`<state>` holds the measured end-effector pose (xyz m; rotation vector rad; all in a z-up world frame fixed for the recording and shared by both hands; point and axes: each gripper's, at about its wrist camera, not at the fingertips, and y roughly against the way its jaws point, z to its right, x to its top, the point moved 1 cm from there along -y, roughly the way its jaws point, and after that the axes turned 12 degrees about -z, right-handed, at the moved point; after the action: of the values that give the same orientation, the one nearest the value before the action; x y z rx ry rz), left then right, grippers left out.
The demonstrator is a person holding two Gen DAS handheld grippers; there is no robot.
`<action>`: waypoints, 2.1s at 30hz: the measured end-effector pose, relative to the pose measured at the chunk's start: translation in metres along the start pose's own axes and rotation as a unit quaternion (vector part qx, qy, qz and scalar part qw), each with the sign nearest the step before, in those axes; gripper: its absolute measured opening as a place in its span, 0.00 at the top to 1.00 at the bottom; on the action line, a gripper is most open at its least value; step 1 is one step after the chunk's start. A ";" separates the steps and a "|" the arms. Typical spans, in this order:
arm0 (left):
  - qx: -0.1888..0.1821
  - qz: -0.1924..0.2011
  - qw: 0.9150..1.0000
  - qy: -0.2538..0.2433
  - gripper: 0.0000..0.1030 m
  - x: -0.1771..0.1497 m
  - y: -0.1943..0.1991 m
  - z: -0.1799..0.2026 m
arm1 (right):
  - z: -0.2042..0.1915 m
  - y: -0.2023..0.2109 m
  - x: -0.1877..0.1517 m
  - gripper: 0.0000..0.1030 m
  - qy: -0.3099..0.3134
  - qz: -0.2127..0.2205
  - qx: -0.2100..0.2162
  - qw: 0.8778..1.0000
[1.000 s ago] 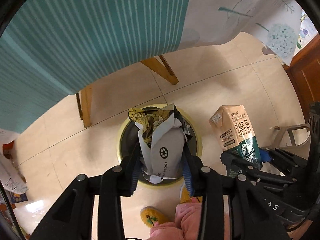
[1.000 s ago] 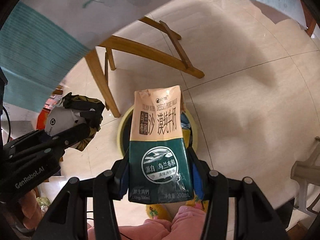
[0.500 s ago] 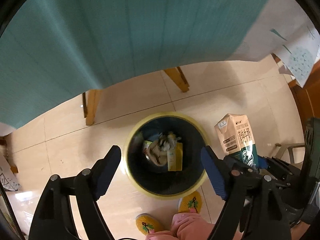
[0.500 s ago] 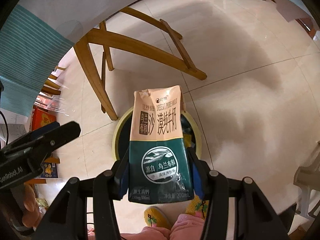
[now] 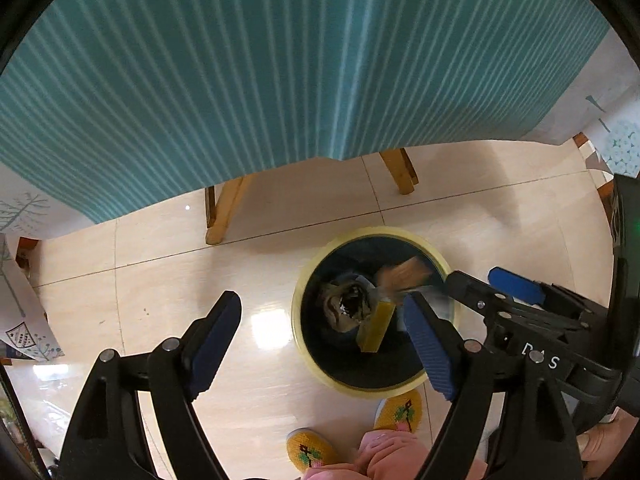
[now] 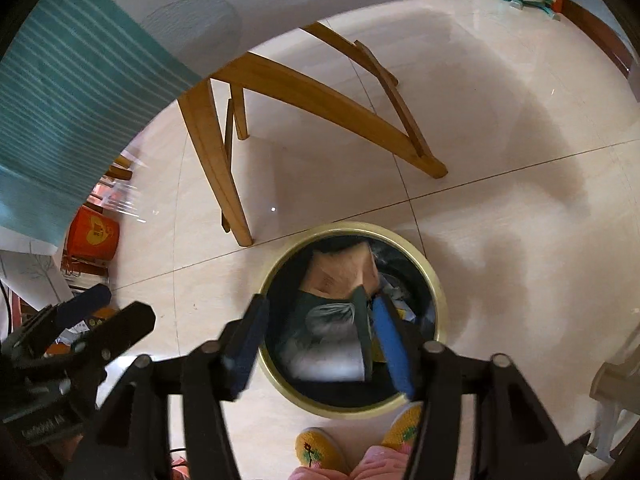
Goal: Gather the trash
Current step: 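Open both tools to drop the wrapper and carton into the bin, then move both tools back over the table toward the silver box and white carton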
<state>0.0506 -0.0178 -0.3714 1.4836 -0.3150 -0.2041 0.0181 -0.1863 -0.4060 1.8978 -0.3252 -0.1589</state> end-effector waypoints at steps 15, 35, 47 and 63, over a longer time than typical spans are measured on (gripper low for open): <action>-0.002 0.007 1.000 -0.006 0.20 -0.014 0.071 0.009 | -0.020 0.055 -0.014 0.31 -0.005 0.009 -0.011 1.000; 0.001 0.110 0.994 -0.018 0.20 0.009 0.330 0.023 | -0.095 0.307 -0.021 0.31 0.044 0.084 -0.006 0.995; 0.036 0.182 0.983 0.010 0.20 0.038 0.426 0.038 | -0.118 0.393 0.014 0.31 0.122 0.148 0.011 0.981; 0.079 0.144 0.986 0.023 0.20 0.103 0.417 0.010 | -0.134 0.386 0.075 0.31 0.161 0.157 0.016 0.974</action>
<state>0.1204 -0.0273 0.0522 1.5764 -0.5131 0.0886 0.0690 -0.2096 0.0055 1.8408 -0.4018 0.3650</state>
